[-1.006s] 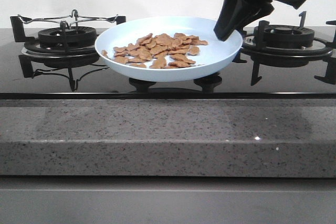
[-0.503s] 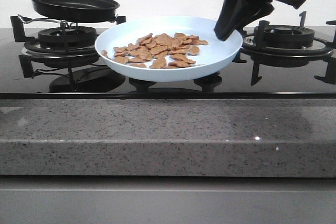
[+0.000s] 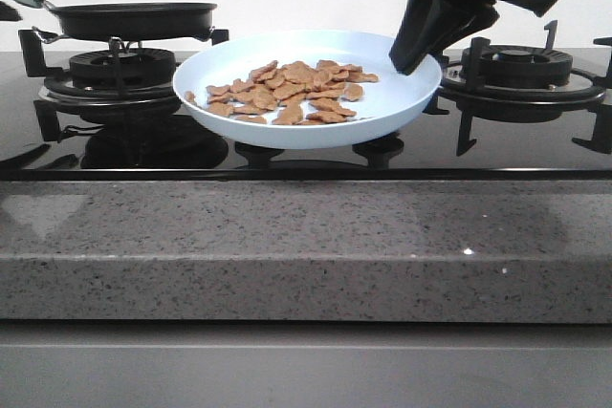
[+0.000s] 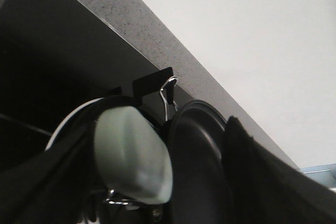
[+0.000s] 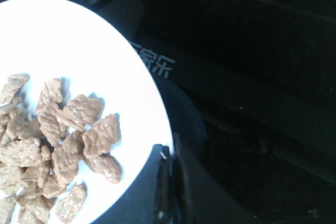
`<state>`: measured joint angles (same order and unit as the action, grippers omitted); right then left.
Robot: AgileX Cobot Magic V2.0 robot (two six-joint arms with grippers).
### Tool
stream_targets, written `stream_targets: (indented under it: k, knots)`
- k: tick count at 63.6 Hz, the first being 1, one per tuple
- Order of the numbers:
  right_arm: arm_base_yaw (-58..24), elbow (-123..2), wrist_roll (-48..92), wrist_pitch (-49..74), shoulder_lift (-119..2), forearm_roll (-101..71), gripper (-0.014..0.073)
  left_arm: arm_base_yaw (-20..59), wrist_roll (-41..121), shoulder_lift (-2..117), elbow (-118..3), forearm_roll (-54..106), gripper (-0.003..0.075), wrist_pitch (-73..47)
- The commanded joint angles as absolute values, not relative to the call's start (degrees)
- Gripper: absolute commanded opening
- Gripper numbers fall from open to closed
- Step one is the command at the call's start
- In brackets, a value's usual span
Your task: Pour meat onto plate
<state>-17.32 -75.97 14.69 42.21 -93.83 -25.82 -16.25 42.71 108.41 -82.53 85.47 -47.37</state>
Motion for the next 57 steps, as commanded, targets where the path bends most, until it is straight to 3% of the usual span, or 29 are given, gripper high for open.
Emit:
stream_targets:
  k: [1,18,27,38,57]
  knots:
    - [-17.21,-77.27,15.51,40.29,-90.99,-27.22,-0.0067,-18.26,42.95,103.98,-84.64,85.78,0.0526,-49.32]
    - [-17.21,-77.27,15.51,40.29,-90.99,-27.22,-0.0067,-22.95,40.79,96.29,-84.64,72.31,0.0522,-49.4]
    - [-17.21,-77.27,15.51,40.29,-90.99,-27.22,-0.0067,-21.4,35.3,90.25,-84.64,56.29,0.0477,-47.36]
    - [-17.21,-77.27,15.51,40.29,-90.99,-27.22,-0.0067,-14.92,27.15,81.94,-84.64,39.36,0.0472,-47.06]
    - [-17.21,-77.27,15.51,40.29,-90.99,-27.22,-0.0067,3.54,8.78,70.14,-80.45,8.06,0.0472,-48.01]
